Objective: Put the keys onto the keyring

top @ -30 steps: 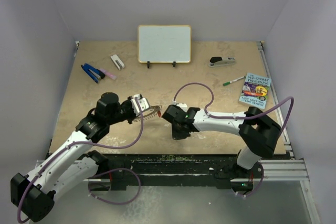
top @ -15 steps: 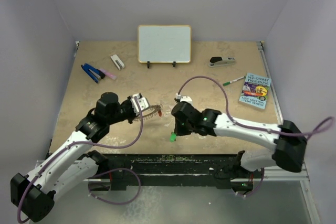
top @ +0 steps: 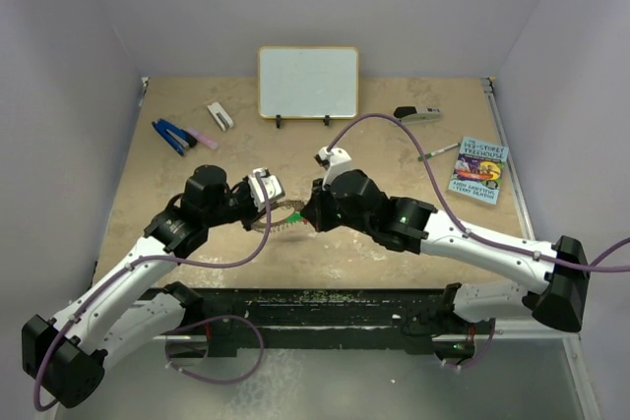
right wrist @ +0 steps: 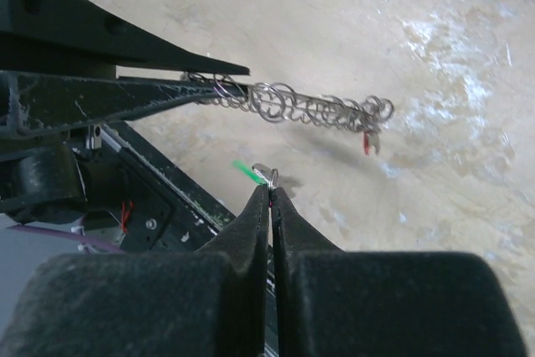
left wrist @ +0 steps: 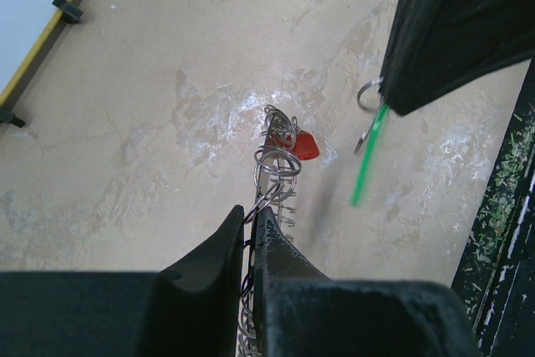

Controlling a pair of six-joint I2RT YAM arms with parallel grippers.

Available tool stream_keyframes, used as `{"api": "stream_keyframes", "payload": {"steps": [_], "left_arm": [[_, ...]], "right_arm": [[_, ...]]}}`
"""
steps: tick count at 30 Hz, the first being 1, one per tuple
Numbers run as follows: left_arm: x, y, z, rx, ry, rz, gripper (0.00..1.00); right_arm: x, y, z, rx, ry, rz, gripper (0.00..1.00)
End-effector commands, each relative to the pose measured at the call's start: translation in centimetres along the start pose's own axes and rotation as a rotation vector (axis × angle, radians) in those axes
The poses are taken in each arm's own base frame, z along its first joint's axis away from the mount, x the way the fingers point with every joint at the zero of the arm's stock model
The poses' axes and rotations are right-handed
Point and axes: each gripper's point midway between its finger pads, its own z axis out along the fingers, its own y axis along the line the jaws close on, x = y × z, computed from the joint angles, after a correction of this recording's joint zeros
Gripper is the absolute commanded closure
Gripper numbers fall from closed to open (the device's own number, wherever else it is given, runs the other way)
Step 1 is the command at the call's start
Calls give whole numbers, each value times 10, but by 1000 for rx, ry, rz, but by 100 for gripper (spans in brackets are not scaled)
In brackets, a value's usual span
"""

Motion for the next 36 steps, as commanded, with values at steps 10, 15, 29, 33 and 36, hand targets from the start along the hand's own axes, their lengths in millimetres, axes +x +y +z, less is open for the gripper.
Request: {"api": "stream_keyframes", "payload": {"steps": [10,15,29,33,36], "left_arm": [[-40,7,-9,-12,-91,4,96],[-41,8,-9,-18,-98,8,96],[-44,14,-13,-52,-106,38,96],[-45,12,-13,-46,-110,36,96],[-45,13,-13,-48,-112,37,96]], "right_arm": [[-56,44,14,-108,-154,-60,100],[-56,49,23,-115,-137,-63,100],[-53,54,26,-130,-117,-56,100],[-56,55,24,-134,-130,-55,100],[-56,58,25,-145,-125,-60,100]]}}
